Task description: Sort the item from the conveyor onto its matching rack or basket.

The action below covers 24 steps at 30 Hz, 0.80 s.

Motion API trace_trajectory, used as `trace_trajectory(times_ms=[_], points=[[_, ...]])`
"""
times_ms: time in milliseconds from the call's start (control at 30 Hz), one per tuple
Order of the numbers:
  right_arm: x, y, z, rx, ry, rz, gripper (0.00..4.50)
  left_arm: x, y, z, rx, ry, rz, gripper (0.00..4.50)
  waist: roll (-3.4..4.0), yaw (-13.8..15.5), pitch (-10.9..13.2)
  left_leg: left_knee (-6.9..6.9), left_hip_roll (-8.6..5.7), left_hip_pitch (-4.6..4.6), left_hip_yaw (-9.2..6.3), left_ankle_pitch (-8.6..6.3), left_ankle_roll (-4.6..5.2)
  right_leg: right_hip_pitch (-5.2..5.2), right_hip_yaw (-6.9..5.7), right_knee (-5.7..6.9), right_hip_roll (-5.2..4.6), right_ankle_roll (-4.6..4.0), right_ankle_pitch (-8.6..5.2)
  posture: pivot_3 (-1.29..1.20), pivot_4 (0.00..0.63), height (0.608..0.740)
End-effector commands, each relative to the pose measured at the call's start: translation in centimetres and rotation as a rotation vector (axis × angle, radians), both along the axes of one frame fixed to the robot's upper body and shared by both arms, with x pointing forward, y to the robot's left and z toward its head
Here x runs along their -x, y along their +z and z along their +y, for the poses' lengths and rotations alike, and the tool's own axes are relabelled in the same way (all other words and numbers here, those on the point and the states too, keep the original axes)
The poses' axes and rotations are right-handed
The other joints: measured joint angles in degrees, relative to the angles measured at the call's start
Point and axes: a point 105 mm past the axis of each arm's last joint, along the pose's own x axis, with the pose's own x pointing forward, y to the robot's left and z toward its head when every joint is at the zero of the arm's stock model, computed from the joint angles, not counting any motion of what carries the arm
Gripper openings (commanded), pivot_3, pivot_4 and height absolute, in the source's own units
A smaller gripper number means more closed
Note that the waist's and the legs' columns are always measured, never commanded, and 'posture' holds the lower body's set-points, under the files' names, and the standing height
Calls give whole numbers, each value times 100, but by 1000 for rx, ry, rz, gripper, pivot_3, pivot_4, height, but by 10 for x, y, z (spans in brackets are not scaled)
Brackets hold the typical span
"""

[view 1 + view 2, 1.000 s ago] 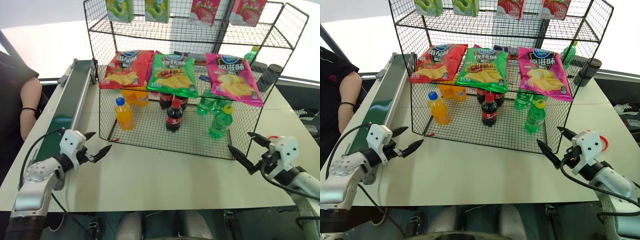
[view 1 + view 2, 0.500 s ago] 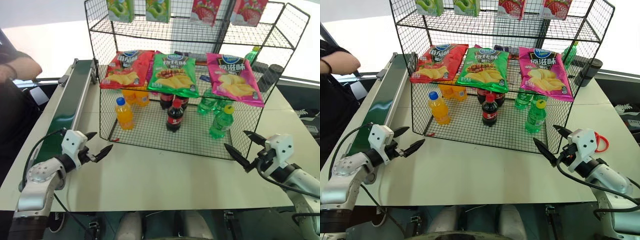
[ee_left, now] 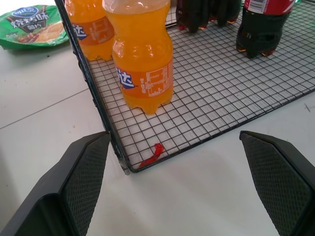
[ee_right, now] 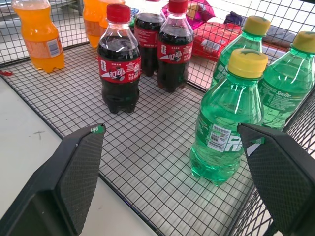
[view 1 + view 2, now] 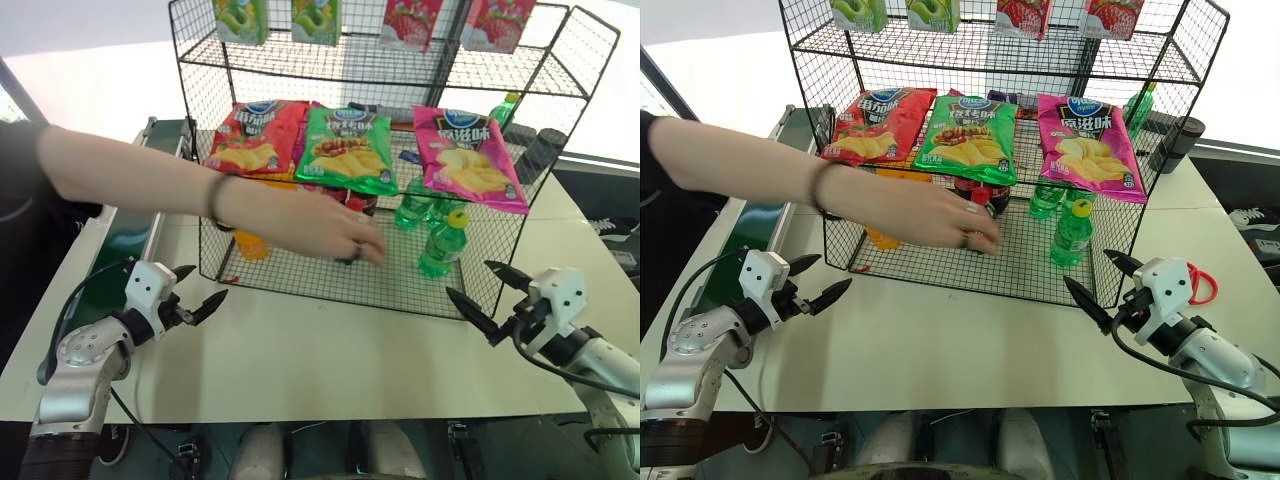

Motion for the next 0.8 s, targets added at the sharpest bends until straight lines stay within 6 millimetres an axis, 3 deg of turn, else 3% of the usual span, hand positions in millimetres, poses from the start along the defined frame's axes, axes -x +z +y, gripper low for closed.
trace_trajectory(times_ms=[33, 800], points=[[2, 12, 3, 14, 12, -47, 4455, -2, 14, -3, -19, -16, -51, 4500, 0, -2, 0, 0, 0, 0, 0, 0, 0, 0, 0, -1, 0, 0, 0, 0, 150, 740], [0, 11, 2, 15, 5, -58, 4455, -9, 12, -10, -5, -33, -59, 4500, 0, -1, 0, -2, -2, -1, 2, 0, 0, -1, 0, -3, -3, -1, 0, 0, 150, 740]])
